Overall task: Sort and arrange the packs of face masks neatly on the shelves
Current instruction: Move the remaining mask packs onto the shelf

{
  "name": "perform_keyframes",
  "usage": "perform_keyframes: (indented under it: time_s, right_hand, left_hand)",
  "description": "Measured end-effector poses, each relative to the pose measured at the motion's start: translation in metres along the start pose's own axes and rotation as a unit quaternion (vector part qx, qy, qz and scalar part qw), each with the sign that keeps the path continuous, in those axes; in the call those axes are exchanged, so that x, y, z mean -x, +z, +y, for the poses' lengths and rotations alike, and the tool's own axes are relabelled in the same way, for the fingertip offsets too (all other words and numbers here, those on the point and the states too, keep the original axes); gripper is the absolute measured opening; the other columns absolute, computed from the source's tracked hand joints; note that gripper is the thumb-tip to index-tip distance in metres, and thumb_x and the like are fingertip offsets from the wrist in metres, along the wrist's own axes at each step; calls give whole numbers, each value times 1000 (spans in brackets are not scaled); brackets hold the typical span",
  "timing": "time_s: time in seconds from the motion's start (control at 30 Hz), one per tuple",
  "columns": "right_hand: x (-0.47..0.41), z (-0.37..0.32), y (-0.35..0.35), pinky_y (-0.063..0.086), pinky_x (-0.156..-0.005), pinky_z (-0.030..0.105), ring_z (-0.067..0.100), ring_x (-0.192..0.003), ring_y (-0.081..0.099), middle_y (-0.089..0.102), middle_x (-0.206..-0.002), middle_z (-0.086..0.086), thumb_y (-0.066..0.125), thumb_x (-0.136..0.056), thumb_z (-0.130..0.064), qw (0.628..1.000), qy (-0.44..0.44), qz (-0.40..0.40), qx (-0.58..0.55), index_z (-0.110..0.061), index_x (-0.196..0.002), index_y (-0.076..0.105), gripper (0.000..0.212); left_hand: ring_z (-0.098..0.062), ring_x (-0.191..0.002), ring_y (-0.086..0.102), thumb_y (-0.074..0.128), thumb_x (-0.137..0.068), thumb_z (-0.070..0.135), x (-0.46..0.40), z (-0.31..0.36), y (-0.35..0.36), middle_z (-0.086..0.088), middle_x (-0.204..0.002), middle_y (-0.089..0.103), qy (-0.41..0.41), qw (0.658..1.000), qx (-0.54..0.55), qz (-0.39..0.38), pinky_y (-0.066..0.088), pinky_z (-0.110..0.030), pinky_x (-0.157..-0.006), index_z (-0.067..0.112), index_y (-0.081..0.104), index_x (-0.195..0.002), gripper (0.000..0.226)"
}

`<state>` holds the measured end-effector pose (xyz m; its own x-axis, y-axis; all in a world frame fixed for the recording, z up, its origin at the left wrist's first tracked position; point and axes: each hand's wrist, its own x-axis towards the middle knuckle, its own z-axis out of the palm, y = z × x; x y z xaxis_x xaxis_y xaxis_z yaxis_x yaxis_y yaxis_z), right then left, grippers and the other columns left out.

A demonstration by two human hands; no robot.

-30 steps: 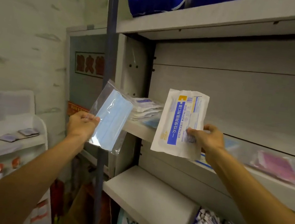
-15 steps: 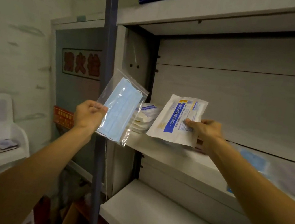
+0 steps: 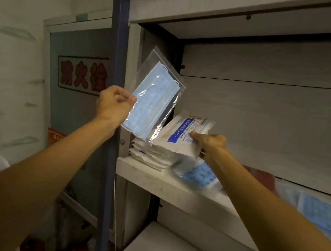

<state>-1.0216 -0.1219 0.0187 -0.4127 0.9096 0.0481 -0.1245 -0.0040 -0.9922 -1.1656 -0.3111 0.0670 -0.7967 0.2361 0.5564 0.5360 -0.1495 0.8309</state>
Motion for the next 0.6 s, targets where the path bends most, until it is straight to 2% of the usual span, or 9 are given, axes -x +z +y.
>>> perform_keyframes:
  time_s: [0.07,0.13,0.23,0.4,0.5,0.6]
  right_hand:
    - [-11,3,13,58,-77,41,30,-88,69,69,-100,14,82,-75,-15,1000,12,4,-2,-5,-93,61,29]
    - [-21,6,24,58,-80,44,31,-87,69,70,-100,14,83,-73,-18,1000,17,13,2,-6,-87,60,30]
    - [-35,9,39,58,-79,47,32,-85,69,70,-97,14,86,-69,-22,999,20,28,13,-7,-80,59,33]
    - [-47,10,59,56,-77,36,28,-87,66,69,-98,12,87,-68,-27,997,-6,61,42,-1,-101,64,48]
    - [-51,12,66,57,-78,37,29,-89,66,69,-100,13,87,-66,-30,995,-15,73,62,0,-104,65,53]
    - [-58,17,70,58,-80,40,31,-91,67,70,-100,14,90,-58,-37,992,-19,76,98,-2,-103,66,61]
  left_hand:
    - [-18,-85,65,71,-85,18,-9,-1,3,-2,-92,66,2,1000,-1,-8,54,-28,-66,12,58,-94,17]
    - [-20,-85,65,71,-84,18,-18,-3,6,-4,-94,67,9,1000,4,-12,55,-30,-67,14,58,-90,15]
    - [-20,-85,65,71,-84,18,-29,-6,8,-8,-94,68,22,999,13,-25,50,-24,-62,18,56,-84,15]
    - [-17,-83,65,70,-85,18,-41,-11,13,-4,-92,66,21,998,27,-48,51,-23,-62,16,56,-88,15]
    - [-14,-81,64,70,-85,18,-46,-13,15,-3,-93,66,14,997,43,-56,51,-22,-62,15,56,-88,14]
    - [-18,-84,66,71,-84,17,-51,-17,18,-4,-92,68,18,996,57,-62,54,-27,-67,20,55,-79,17]
